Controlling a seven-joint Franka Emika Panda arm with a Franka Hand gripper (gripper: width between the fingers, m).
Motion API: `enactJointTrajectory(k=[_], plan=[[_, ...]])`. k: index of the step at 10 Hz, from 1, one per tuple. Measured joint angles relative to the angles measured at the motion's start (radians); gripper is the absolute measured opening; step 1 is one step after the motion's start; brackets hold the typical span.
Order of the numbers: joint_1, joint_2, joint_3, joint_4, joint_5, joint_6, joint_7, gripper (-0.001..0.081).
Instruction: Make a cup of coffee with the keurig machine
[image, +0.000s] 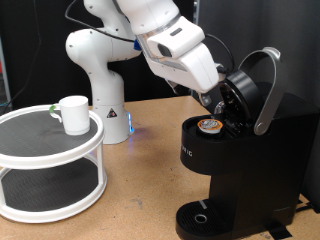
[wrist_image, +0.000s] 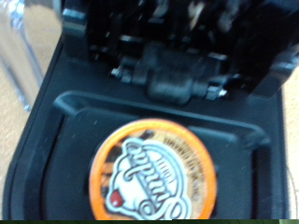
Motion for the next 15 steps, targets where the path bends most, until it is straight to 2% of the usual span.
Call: enactJointTrajectory(k=[2,4,7,10,13,15], plan=[[-0.003,-0.017,-0.03,0.017,0.08,-0.039,-0.013,0.0803],[-0.015,-0.044,-0.067,0.055,0.117,-0.125,-0.014,0.0803],[-0.033,-0.07,-0.104,0.113,0.133,-0.197,0.019,0.0803],[-0.04,-0.071,-0.116,0.147,0.128,-0.243,0.028,0.0803],[-0.04,-0.071,-0.113,0.138,0.152,-0.228,0.031,0.0803],[-0.033,-0.071,-0.1,0.136,0.221,-0.195,0.064,0.0803]])
